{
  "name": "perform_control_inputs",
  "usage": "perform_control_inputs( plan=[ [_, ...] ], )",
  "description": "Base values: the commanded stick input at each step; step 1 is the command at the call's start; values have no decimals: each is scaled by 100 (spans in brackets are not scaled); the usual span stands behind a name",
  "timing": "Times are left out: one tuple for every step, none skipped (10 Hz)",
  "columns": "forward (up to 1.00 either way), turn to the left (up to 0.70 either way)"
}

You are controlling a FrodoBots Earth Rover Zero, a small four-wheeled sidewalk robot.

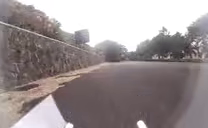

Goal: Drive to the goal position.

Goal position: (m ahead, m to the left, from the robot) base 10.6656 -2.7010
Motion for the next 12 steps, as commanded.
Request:
perform_control_inputs(
  plan=[
    [100, -14],
    [100, -5],
    [100, 0],
    [100, -20],
    [100, -13],
    [100, 0],
    [100, -4],
    [100, -20],
    [100, -23],
    [100, -23],
    [100, -23],
    [100, -23]
  ],
)
